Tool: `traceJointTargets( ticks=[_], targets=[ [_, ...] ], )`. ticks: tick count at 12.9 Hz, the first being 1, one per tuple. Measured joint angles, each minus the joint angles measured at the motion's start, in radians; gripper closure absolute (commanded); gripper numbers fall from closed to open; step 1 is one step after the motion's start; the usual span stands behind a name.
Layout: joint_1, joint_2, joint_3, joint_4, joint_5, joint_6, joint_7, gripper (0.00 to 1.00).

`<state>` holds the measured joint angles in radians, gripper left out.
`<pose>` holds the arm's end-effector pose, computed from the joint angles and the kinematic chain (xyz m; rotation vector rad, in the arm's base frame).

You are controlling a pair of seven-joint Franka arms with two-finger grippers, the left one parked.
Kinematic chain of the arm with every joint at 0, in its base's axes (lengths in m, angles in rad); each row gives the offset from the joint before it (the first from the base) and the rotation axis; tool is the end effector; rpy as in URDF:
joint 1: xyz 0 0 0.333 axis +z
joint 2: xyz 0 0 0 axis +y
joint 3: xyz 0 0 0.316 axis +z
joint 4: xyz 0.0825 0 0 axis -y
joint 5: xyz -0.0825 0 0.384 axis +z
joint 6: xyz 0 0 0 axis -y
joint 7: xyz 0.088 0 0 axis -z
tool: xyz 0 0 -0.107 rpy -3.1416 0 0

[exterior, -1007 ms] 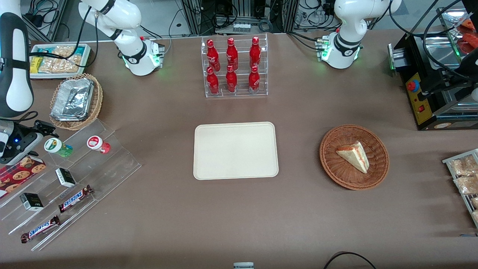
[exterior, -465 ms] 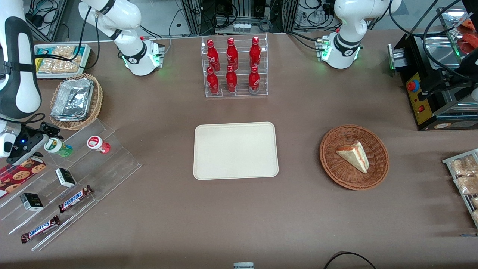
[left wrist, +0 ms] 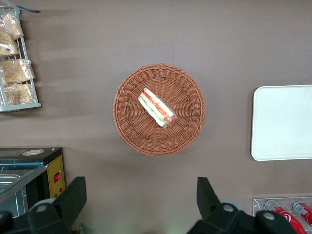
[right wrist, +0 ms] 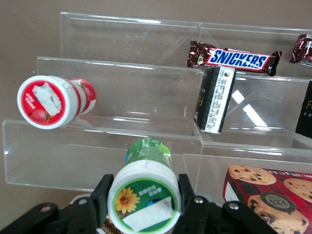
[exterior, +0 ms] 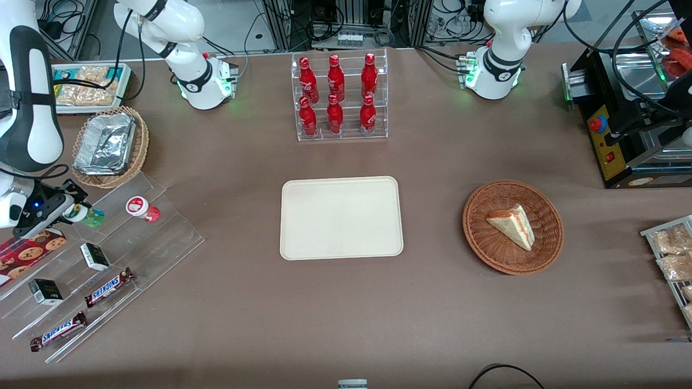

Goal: Place green gum on tray
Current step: 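Close the right gripper around the green-lidded gum jar, then lift the gum jar off the stand and carry it over the cream tray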

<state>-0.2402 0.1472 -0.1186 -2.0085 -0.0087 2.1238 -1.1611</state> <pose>0.5418 -0.2019 0.3811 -2.8850 -1.2334 0.0618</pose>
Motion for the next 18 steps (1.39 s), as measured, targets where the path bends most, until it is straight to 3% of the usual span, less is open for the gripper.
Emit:
traceJointTargets(
  ticks=[7,12,18],
  targets=[
    [0.047,-0.022,0.023,0.093,0.002,-0.110,0.058,1.00],
    [0.189,-0.022,0.028,0.132,0.004,-0.162,0.273,1.00],
    [0.430,0.013,0.032,0.145,0.005,-0.162,0.659,1.00]
  ],
)
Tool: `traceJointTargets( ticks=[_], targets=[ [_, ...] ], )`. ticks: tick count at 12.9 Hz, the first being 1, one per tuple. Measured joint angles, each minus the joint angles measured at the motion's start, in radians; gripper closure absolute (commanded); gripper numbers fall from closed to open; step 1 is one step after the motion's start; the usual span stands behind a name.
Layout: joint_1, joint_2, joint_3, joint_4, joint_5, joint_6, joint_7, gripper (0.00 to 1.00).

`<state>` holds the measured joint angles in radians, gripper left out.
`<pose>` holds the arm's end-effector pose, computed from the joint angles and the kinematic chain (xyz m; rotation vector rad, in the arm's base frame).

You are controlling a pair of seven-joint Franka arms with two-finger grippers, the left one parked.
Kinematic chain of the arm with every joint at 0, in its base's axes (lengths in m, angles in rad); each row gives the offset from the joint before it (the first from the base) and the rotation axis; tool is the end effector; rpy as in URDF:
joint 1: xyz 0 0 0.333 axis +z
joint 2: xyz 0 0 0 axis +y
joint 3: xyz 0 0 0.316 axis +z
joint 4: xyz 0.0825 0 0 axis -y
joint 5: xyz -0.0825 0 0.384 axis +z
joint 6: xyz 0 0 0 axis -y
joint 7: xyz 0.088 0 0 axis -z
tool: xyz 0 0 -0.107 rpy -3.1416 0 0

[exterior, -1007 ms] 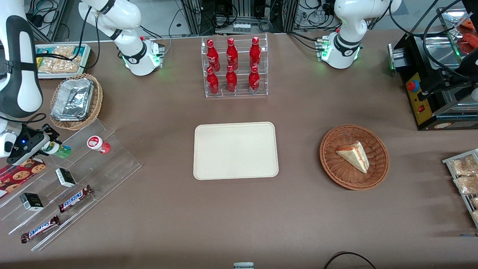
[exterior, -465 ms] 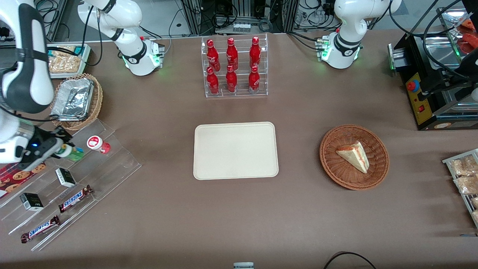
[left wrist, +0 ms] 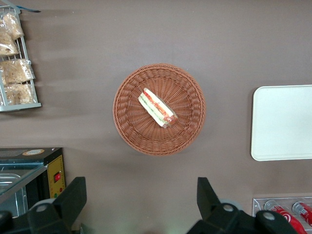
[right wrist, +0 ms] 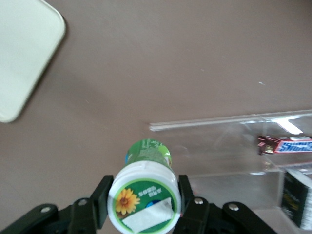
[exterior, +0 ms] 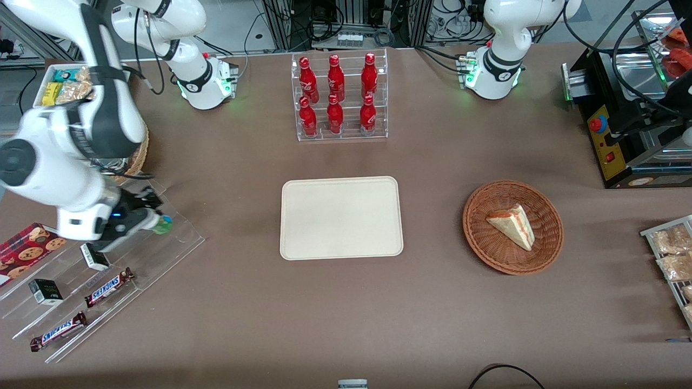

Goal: Place green gum on tray
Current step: 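Lift the gum jar off the stand and carry it over the cream tray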

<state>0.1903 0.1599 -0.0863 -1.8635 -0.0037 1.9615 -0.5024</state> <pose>0.5909 0.0634 0.4262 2.9913 0.9394 -0.0996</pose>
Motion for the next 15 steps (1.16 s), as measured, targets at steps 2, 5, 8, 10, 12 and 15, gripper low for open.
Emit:
traceJointTargets(
  ticks=[2,5,8,10,12,15],
  targets=[
    [0.064,0.034,0.000,0.028,0.000,0.000,0.123,1.00],
    [0.162,0.092,0.001,0.071,0.022,0.000,0.322,1.00],
    [0.271,0.167,0.002,0.131,0.031,0.004,0.524,1.00],
    [0.337,0.218,0.002,0.166,0.038,0.020,0.643,1.00],
    [0.388,0.274,0.002,0.207,0.053,0.041,0.745,1.00],
    [0.462,0.359,0.002,0.281,0.054,0.073,0.907,1.00]
  ],
)
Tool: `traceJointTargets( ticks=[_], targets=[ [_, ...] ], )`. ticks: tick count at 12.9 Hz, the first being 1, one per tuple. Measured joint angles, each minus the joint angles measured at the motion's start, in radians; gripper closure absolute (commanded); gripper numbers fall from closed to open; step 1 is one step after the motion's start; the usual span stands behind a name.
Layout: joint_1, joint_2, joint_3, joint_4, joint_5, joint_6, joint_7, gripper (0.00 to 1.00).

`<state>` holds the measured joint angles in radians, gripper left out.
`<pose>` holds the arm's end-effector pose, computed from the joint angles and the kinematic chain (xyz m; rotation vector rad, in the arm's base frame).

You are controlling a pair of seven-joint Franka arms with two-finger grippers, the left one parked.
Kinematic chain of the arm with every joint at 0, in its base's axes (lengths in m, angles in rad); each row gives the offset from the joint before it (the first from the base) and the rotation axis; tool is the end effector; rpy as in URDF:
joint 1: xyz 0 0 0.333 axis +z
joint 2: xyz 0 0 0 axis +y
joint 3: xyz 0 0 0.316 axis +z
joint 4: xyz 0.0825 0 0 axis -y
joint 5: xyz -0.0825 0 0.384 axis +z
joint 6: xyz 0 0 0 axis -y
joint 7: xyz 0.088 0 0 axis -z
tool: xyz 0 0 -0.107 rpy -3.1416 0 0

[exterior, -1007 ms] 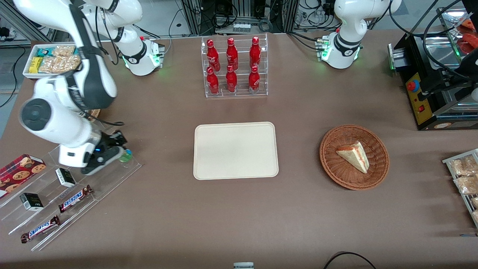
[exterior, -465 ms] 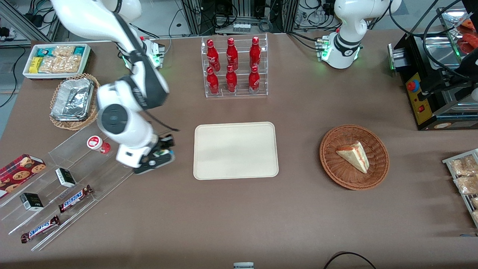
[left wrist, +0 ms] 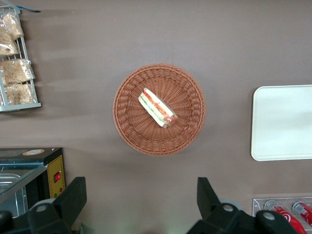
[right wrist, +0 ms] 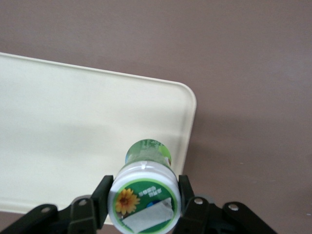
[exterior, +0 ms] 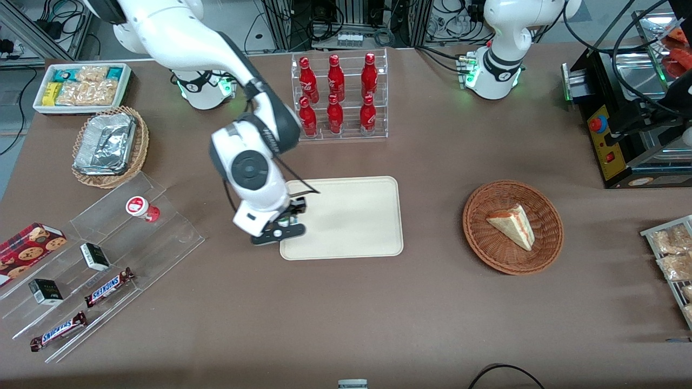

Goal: Place green gum on tray
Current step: 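Lift the gum jar off the stand and carry it over the cream tray, then lower the held gum jar onto the tray surface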

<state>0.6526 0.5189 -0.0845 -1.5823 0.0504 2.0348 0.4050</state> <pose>0.5693 0.3757 0.3318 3.1035 0.2313 -0.0901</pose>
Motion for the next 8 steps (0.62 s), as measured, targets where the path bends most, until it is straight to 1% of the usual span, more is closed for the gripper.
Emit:
traceJointTargets(
  ticks=[2,6,8],
  targets=[
    [0.031,0.047,0.000,0.033,0.003,0.033,0.071,1.00],
    [0.080,0.103,0.001,0.049,0.033,0.115,0.186,1.00],
    [0.112,0.133,0.002,0.066,0.039,0.130,0.242,1.00]
  ],
)
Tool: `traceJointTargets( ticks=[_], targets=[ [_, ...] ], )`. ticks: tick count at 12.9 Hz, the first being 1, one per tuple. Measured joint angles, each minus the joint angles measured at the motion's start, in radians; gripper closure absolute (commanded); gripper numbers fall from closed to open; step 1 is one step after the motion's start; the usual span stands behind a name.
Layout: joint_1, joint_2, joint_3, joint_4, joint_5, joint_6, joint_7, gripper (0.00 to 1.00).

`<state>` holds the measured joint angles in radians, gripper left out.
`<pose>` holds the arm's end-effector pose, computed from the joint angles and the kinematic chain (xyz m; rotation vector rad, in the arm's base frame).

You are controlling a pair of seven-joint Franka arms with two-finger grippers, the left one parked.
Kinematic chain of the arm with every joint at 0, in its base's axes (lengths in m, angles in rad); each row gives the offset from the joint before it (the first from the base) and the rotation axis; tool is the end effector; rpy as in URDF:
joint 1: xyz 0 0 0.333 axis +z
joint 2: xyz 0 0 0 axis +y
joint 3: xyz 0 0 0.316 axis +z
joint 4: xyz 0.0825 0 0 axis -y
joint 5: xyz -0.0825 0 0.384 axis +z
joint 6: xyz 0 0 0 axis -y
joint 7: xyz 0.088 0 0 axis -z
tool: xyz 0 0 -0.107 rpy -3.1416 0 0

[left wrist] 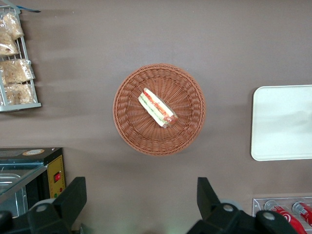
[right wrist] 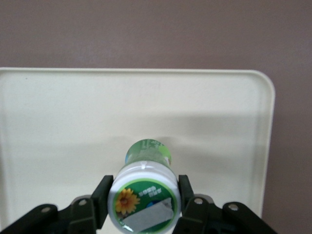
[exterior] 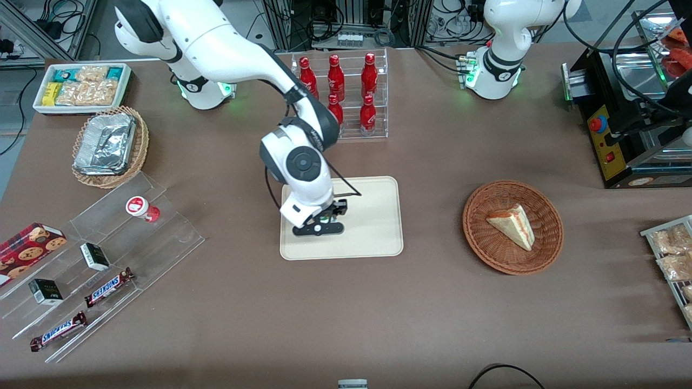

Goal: Place green gum on tray
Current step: 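Lower the held gum jar onto the tray surface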

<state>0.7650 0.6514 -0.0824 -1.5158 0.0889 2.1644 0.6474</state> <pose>0.5420 0.4572 0.2808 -3.1229 -0.0035 0.0230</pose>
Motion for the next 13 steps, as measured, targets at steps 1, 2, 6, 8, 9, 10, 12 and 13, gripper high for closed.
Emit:
traceJointTargets(
  ticks=[1,2,6,8,9,10,12,13],
  targets=[
    [0.015,0.017,0.000,0.010,0.000,0.002,0.028,1.00],
    [0.028,0.030,0.000,0.018,0.000,0.003,0.043,1.00],
    [0.044,0.059,0.000,0.027,0.000,0.004,0.057,1.00],
    [0.044,0.068,-0.001,0.027,0.000,0.004,0.057,1.00],
    [0.044,0.073,-0.001,0.028,0.000,0.004,0.057,0.87],
    [0.043,0.078,-0.001,0.029,0.000,0.004,0.057,0.56],
    [0.043,0.085,-0.001,0.031,0.000,0.006,0.057,0.00],
    [0.043,0.086,-0.001,0.031,0.000,0.006,0.056,0.00]
  ],
)
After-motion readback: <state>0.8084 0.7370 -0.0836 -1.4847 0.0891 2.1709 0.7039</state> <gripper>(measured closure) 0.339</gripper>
